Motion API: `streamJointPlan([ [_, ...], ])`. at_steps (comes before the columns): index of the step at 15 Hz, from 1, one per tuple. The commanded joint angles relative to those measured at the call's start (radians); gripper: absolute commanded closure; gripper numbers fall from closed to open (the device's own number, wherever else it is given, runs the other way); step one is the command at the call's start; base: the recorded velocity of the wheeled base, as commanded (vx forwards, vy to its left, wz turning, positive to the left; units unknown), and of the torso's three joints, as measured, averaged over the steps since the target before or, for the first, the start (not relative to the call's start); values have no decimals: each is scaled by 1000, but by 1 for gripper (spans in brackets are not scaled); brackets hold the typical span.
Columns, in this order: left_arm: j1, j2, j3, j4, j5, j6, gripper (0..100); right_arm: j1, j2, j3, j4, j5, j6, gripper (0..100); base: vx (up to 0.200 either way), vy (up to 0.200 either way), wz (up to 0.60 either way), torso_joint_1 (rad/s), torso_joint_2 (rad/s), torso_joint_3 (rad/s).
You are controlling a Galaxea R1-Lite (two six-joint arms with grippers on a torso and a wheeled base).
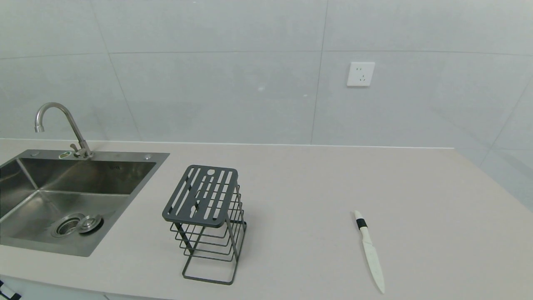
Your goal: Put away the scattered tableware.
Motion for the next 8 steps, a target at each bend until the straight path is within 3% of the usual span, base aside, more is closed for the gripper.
streamJointPlan([
  [1, 2, 1, 0, 0, -2, -1, 0, 0, 2, 0, 0, 1, 2, 0, 0, 0, 0, 0, 0, 0],
  [8, 0, 1, 0, -2, -5, -5, 0, -1, 0, 0, 1, 1, 1, 0, 0, 0, 0, 0, 0, 0],
])
